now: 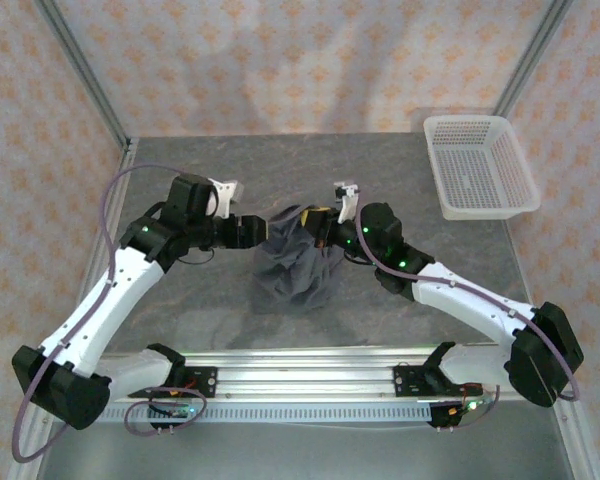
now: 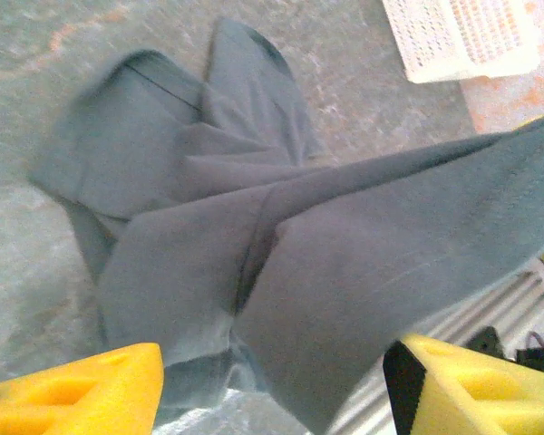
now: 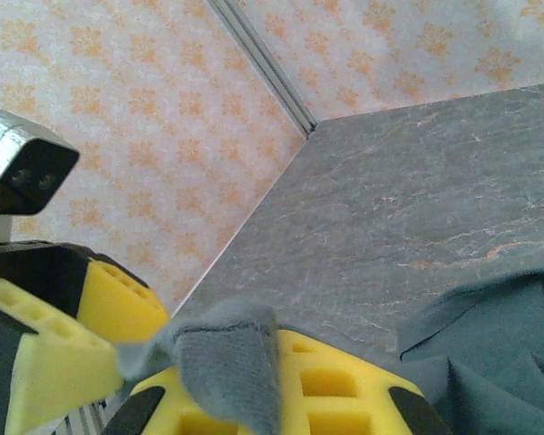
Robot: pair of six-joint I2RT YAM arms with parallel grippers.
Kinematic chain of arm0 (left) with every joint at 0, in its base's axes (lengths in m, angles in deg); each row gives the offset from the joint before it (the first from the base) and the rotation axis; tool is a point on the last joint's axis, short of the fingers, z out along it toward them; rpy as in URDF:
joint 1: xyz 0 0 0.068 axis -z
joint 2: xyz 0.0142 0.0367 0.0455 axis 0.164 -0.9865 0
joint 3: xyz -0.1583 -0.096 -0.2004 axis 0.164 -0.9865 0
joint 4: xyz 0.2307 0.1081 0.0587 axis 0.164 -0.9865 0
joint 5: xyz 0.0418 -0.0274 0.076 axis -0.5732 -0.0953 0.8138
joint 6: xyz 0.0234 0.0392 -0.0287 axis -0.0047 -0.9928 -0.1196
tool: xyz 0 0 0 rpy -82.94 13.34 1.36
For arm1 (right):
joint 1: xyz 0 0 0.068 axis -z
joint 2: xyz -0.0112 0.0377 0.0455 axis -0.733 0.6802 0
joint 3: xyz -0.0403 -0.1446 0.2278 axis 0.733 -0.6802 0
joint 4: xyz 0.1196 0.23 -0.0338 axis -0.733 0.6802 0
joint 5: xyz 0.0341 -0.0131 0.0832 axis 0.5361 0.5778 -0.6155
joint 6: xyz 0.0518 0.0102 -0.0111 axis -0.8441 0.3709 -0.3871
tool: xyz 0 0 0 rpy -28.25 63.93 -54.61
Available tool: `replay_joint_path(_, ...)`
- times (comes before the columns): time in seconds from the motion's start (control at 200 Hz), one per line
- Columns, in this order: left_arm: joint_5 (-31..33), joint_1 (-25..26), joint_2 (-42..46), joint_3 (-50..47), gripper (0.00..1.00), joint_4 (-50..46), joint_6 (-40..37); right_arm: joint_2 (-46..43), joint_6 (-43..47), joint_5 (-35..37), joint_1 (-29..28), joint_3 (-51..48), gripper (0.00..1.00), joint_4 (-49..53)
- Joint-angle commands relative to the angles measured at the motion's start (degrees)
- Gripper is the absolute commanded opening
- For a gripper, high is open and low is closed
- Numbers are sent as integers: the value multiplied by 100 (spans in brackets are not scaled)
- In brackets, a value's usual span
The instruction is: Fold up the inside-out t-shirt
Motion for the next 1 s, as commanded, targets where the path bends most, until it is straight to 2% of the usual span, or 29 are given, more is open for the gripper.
replay_joint_path(0.0, -262, 181, -316, 9, 67, 323, 246, 11, -145, -136, 16, 168, 0, -220)
replay_joint_path(0.1, 64, 220, -676, -20, 67, 570, 505, 81, -225, -367, 16, 227, 0, -335)
replay_joint_path(0.175, -213, 245, -834, -81, 67, 1038, 681, 126, -231, -436, 16, 299, 0, -198)
replay_joint_path(0.26, -525, 416, -814, -131, 68, 1477, 605, 113, -278, -180, 16, 341, 0, 86)
replay_joint_path(0.37, 287, 678, -889, 57, 68, 770, -9, 84, -319, 77, 24, 279, 0, 165)
replay_joint_path(0.5, 108, 761, -788, -145, 68, 783, -216, 152, -390, 94, 34, 354, 0, 275)
replay_joint_path(0.57, 782, 825, -786, -190, 66, 585, -304, 189, -382, 47, 34, 381, 0, 301)
replay_joint_path(0.645, 1661, 821, -948, -95, 56, 181, -318, 207, -393, 76, 34, 383, 0, 307)
replay_joint_path(0.756, 2233, 836, -801, -69, 43, 87, -264, 134, -342, 389, 49, 392, 0, 679)
replay_joint_path(0.811, 2408, 830, -595, -63, 23, 98, -249, 70, -316, 610, 112, 377, 0, 960)
replay_joint_path(0.881, 2389, 821, -332, -17, 0, 134, -260, 41, -278, 680, 253, 325, 0, 1203)
replay_joint_path(0.991, 1586, 804, 10, 34, 0, 470, -118, 133, 248, 483, 306, 325, 0, 1567)
